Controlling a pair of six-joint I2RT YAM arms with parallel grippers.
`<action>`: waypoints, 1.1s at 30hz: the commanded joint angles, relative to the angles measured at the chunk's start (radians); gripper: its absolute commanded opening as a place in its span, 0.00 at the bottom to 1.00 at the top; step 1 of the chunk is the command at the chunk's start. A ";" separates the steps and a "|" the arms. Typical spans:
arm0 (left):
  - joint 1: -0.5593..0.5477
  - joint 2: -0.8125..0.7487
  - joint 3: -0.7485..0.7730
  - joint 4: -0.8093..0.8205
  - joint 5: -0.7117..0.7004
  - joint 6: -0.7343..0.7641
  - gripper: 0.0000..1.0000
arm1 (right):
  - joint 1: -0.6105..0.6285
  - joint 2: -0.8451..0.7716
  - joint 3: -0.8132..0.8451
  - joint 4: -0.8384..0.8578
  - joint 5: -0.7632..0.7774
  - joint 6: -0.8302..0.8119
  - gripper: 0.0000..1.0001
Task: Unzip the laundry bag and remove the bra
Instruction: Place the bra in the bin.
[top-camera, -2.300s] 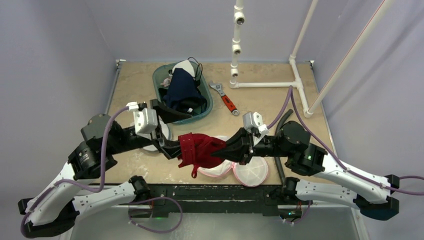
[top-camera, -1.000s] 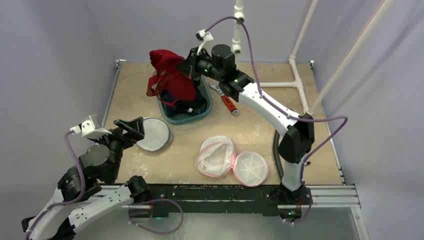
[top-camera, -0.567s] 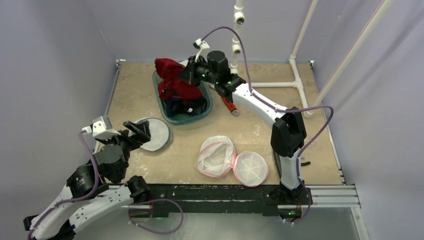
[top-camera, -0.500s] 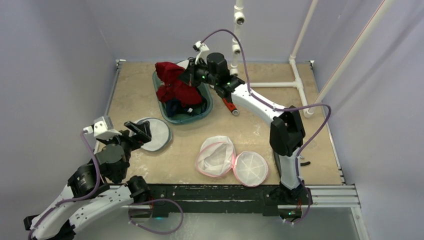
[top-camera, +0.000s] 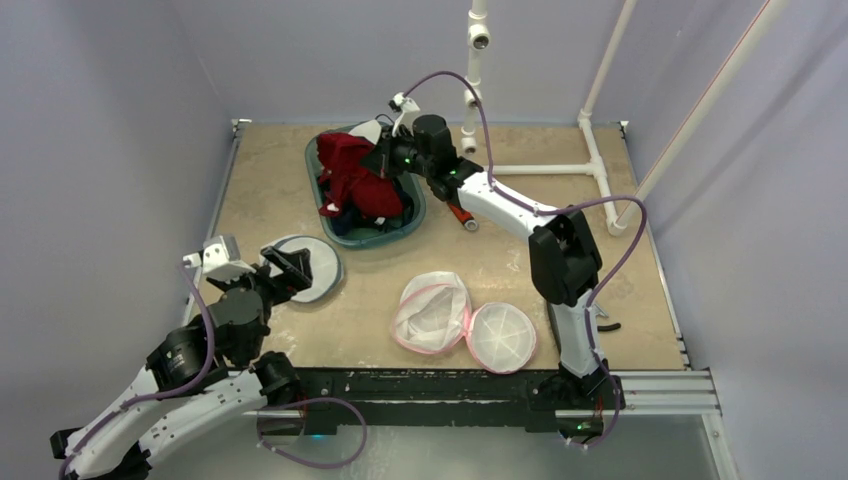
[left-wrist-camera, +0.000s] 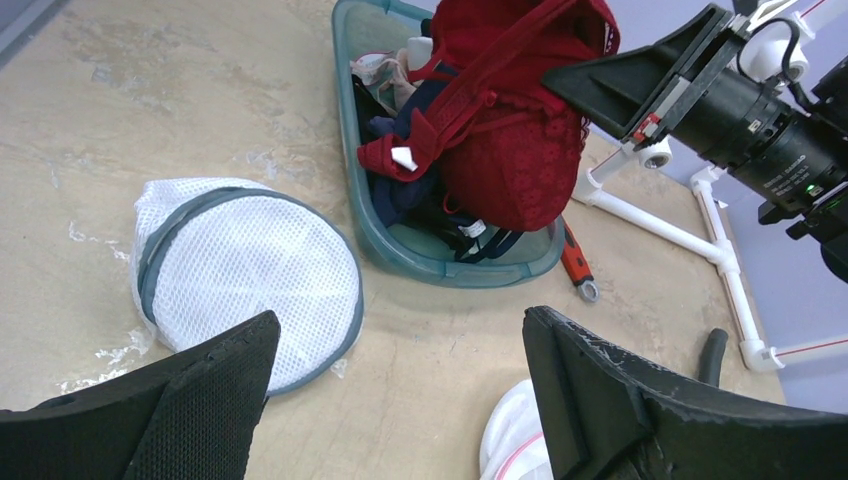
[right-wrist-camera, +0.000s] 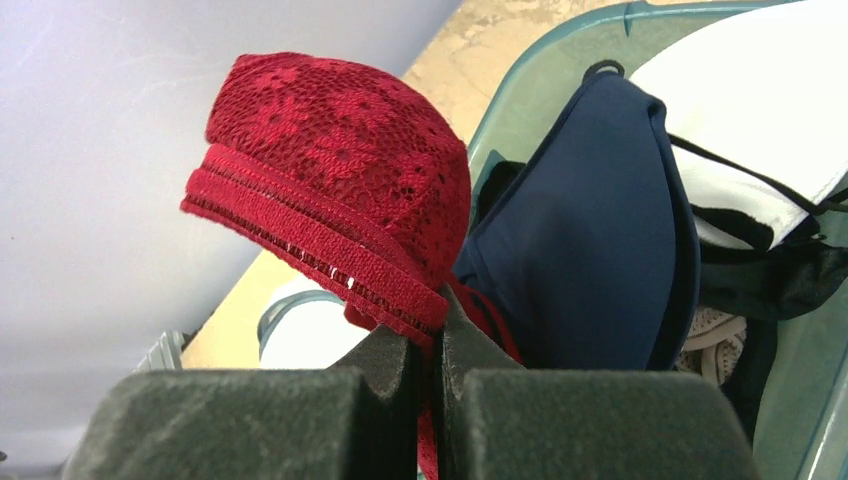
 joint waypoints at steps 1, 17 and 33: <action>-0.003 -0.017 -0.010 -0.007 0.008 -0.031 0.89 | -0.002 -0.063 0.018 0.086 0.044 0.029 0.00; -0.003 0.024 -0.025 0.012 0.048 -0.059 0.89 | -0.022 0.097 0.218 -0.058 0.112 0.257 0.00; -0.005 0.072 -0.062 0.068 0.093 -0.062 0.89 | -0.022 0.059 0.172 -0.204 0.238 0.144 0.56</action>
